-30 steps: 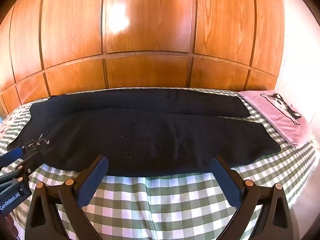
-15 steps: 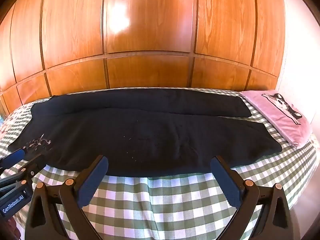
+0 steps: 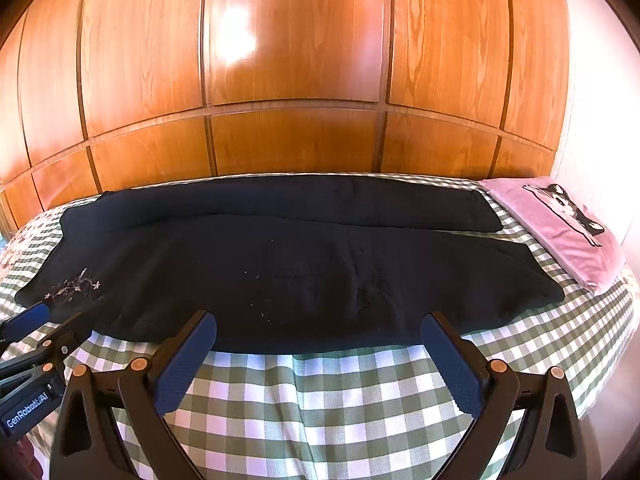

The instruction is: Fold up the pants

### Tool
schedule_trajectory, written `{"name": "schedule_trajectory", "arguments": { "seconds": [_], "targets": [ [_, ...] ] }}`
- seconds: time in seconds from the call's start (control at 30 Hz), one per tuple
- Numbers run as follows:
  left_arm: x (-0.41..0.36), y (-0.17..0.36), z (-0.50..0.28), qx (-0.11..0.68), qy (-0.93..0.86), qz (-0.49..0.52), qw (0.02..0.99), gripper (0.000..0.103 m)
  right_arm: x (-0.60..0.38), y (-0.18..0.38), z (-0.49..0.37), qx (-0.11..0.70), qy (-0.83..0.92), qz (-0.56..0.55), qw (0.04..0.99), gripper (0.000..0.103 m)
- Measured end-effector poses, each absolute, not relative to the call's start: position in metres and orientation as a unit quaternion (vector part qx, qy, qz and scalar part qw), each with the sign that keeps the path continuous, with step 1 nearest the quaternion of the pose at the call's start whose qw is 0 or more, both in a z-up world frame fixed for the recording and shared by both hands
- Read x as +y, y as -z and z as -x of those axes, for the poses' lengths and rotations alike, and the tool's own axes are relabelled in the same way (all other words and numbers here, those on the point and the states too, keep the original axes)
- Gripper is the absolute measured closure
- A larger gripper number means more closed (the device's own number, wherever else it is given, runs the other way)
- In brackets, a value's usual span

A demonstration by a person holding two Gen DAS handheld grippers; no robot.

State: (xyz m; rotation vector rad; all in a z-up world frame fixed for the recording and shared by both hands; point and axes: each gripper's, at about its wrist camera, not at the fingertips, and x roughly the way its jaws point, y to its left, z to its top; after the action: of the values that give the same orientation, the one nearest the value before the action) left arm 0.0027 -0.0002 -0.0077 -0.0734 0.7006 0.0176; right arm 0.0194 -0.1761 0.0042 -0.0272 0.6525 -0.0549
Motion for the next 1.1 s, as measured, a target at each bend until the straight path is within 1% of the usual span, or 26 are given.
{"name": "schedule_trajectory", "arguments": {
  "seconds": [1.1],
  "targets": [
    [0.0033, 0.0159, -0.0063, 0.358, -0.011, 0.044, 0.933, 0.032, -0.1709, -0.0012, -0.0229, 0.325, 0.026, 0.013, 0.945, 0.000]
  ]
}}
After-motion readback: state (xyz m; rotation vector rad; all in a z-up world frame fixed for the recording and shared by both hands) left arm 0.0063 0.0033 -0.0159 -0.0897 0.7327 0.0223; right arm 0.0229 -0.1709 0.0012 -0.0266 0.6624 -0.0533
